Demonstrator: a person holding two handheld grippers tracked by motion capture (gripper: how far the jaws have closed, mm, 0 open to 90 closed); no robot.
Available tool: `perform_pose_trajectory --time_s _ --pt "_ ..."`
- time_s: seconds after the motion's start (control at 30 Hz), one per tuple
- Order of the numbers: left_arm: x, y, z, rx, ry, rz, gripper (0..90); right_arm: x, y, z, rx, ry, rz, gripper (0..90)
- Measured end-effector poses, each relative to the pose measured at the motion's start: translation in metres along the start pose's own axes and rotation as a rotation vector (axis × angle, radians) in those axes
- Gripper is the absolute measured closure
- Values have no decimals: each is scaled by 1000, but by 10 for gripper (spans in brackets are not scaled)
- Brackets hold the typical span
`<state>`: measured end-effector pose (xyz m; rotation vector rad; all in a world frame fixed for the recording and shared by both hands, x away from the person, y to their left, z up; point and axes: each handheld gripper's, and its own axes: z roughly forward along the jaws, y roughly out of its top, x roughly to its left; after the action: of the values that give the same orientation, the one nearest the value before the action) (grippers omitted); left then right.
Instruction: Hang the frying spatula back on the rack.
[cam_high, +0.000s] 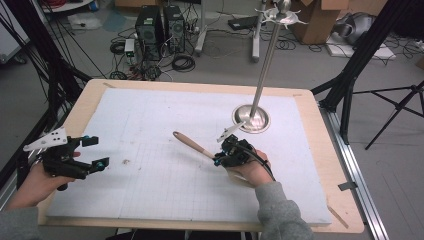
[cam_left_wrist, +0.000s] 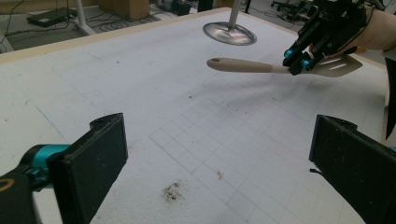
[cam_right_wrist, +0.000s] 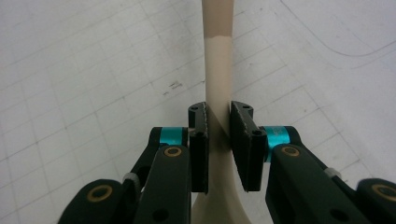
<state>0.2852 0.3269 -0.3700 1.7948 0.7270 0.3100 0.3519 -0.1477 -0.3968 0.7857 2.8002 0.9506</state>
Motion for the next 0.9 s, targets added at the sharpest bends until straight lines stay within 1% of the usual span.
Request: perform_pose_trajectory --time_s 0.1,0.2,0.4,0.47,0.5,0.6,0.77,0.83,0.9 --pt "1 0 1 1 -2 2 48 -2 -3 -4 -14 13 -13 781" --pt "0 1 2 1 -6 2 49 -3 -6 -11 -29 21 -12 781" --pt "1 2 6 6 -12 2 49 -8 -13 -27 -82 32 -17 781" --pt "1 2 8 7 -14 2 49 -10 -16 -32 -97 36 -29 781" --pt "1 2 8 9 -16 3 48 -10 -18 -34 -101 42 -25 781" --pt "1 4 9 -1 -23 5 49 -13 -23 -40 -114 44 -32 781" --pt "2 6 10 -5 -27 2 48 -17 -30 -50 -146 44 -17 781" --pt "2 6 11 -6 -28 6 49 -18 -33 -54 -155 38 -17 781" --pt "2 7 12 -18 -25 19 49 -19 -35 -57 -166 36 -12 781"
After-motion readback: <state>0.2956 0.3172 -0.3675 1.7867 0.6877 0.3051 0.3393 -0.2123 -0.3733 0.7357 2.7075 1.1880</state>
